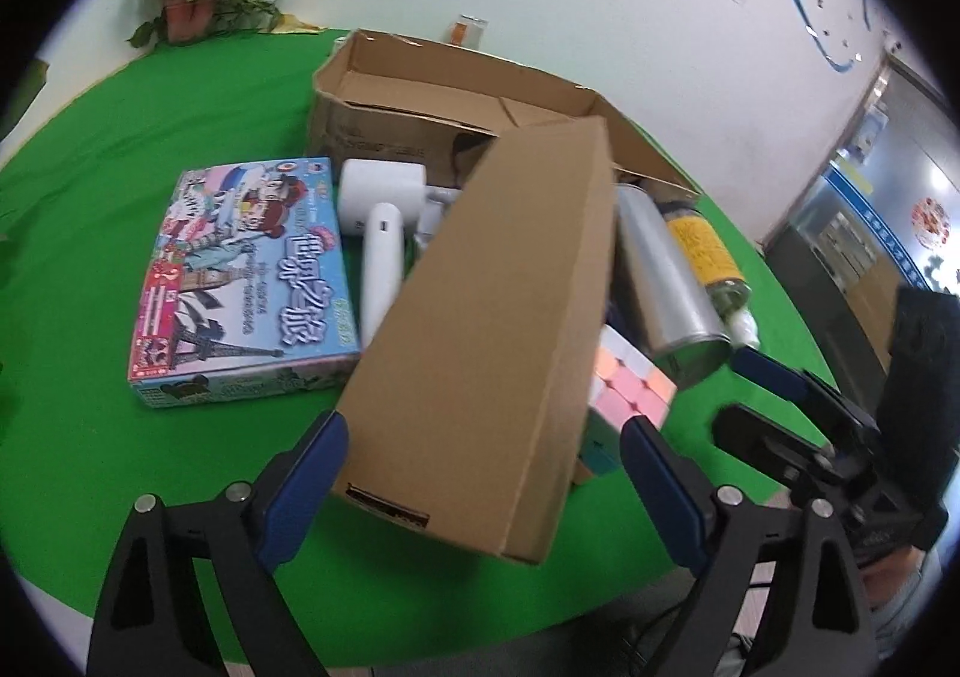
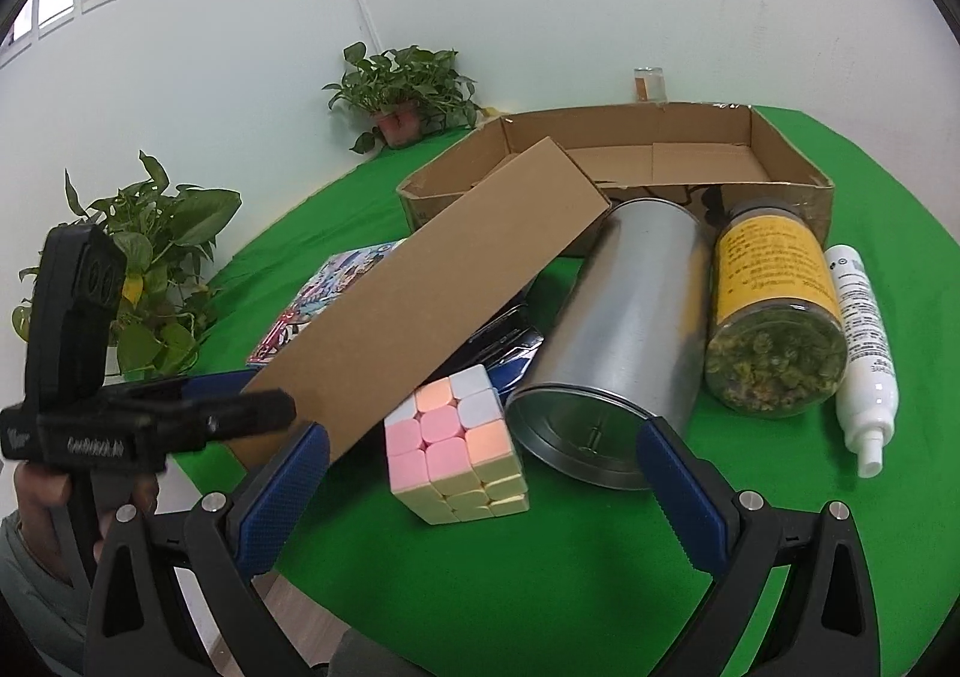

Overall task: Organize rigid objects
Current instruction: 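Move the right gripper toward the long folded cardboard piece, then close the right gripper on the end of the cardboard piece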

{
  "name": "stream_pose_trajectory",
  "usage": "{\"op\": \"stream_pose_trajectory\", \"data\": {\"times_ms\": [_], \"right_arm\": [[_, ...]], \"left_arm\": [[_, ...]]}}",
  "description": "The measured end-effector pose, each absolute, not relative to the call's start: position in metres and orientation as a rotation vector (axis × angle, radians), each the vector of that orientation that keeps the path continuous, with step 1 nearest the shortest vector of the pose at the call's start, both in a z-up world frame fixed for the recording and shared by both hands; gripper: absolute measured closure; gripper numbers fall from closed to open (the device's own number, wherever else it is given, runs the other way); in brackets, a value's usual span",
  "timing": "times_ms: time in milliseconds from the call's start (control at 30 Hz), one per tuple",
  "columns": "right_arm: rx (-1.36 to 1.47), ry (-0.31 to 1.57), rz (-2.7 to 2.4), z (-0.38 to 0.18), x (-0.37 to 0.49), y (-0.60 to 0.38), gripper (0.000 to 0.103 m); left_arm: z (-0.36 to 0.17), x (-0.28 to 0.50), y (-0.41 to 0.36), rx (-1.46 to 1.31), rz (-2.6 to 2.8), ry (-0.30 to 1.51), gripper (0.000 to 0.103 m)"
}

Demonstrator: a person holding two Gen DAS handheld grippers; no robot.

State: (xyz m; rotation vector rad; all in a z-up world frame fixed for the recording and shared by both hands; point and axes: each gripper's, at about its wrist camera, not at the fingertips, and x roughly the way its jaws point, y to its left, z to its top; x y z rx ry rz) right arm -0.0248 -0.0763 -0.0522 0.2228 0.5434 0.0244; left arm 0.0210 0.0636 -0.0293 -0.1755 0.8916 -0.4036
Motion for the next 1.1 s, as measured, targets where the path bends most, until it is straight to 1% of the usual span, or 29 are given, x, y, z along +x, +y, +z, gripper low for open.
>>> {"op": "stream_pose_trajectory", "data": {"times_ms": [133, 333, 400, 567, 700, 833, 900, 933, 1033, 1067, 1100], "right_arm": [[0.206, 0.569, 0.043, -0.051, -0.012, -0.065, 0.000], [0.233, 0.588, 0.057, -0.039, -0.006, -0.058, 0.000], [0.255, 0.612, 0.076, -0.033, 0.001, -0.059, 0.000], [0.345, 0.668, 0.150, -0.019, 0.025, -0.066, 0.000], [0.384, 0.703, 0.148, -0.014, 0.048, -0.072, 0.000], [0.434, 0.774, 0.135, -0.024, 0.078, -0.074, 0.001], [0.438, 0.797, 0.131, -0.029, 0.090, -0.071, 0.001], [0.431, 0.807, 0.122, -0.030, 0.097, -0.069, 0.002], [0.391, 0.835, 0.092, -0.035, 0.112, -0.058, 0.010], [0.372, 0.840, 0.080, -0.036, 0.117, -0.055, 0.010], [0.347, 0.843, 0.051, -0.037, 0.120, -0.052, 0.016]], "left_arm": [[-0.020, 0.015, 0.068, -0.210, -0.474, 0.884, 0.011], [-0.014, 0.028, 0.117, -0.357, -0.313, 0.845, 0.009], [-0.019, 0.035, 0.123, -0.361, -0.267, 0.868, 0.009], [-0.039, 0.050, 0.120, -0.419, -0.495, 0.969, 0.009], [-0.056, 0.056, 0.112, -0.469, -0.570, 1.036, 0.010], [-0.058, 0.049, 0.105, -0.465, -0.575, 1.036, 0.011], [-0.054, 0.042, 0.100, -0.440, -0.575, 1.031, 0.017], [-0.053, 0.040, 0.095, -0.420, -0.573, 1.036, 0.020], [-0.052, 0.038, 0.083, -0.377, -0.558, 1.052, 0.021], [-0.052, 0.038, 0.080, -0.371, -0.557, 1.049, 0.022], [-0.052, 0.036, 0.077, -0.370, -0.549, 1.041, 0.022]]}}
